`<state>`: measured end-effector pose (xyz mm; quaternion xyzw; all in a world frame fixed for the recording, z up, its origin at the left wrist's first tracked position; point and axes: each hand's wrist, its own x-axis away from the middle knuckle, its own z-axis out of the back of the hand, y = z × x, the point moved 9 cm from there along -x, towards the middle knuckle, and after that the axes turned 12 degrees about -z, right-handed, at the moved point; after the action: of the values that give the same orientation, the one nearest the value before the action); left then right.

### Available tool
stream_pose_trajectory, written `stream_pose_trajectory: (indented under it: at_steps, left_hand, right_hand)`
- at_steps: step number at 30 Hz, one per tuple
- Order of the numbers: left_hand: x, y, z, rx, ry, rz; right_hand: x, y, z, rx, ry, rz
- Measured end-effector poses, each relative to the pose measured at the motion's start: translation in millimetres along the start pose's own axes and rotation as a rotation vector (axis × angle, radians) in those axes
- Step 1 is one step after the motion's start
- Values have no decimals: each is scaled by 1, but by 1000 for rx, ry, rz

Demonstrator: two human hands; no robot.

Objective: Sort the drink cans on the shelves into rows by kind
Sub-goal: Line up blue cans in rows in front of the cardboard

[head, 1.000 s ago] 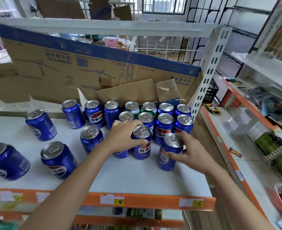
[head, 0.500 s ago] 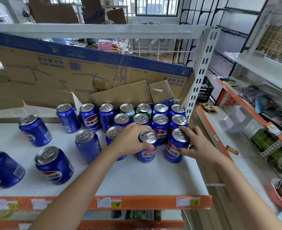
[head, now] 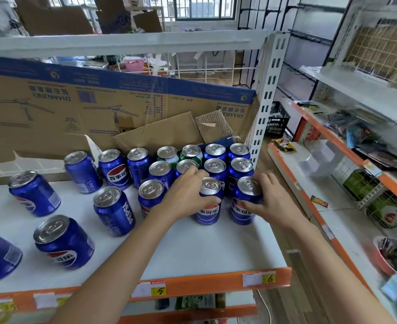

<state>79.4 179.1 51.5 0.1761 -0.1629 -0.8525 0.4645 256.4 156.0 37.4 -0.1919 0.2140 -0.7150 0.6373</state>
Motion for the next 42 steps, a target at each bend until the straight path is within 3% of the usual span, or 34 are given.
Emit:
stream_pose_trajectory:
  at_steps: [5, 12, 18, 22, 29, 42]
  left_hand:
    - [0, 6, -2, 49, 96, -26]
    - [5, 7, -5, 29, 89, 4]
    - [45, 7, 27, -92, 145, -24]
    - [98, -16, 55, -153, 235, 92]
    - [169, -59, 73, -102, 327, 369]
    - [252, -109, 111, -237, 622, 609]
  right_hand:
    - [-4, 7, 4, -21, -40, -23]
    - [-2, 2, 1, 23, -44, -41]
    - [15, -26, 16, 409, 191, 87]
    - [36, -44, 19, 313, 318, 159]
    - [58, -70, -21, 40, 196, 210]
    - [38, -127, -85, 14, -33, 279]
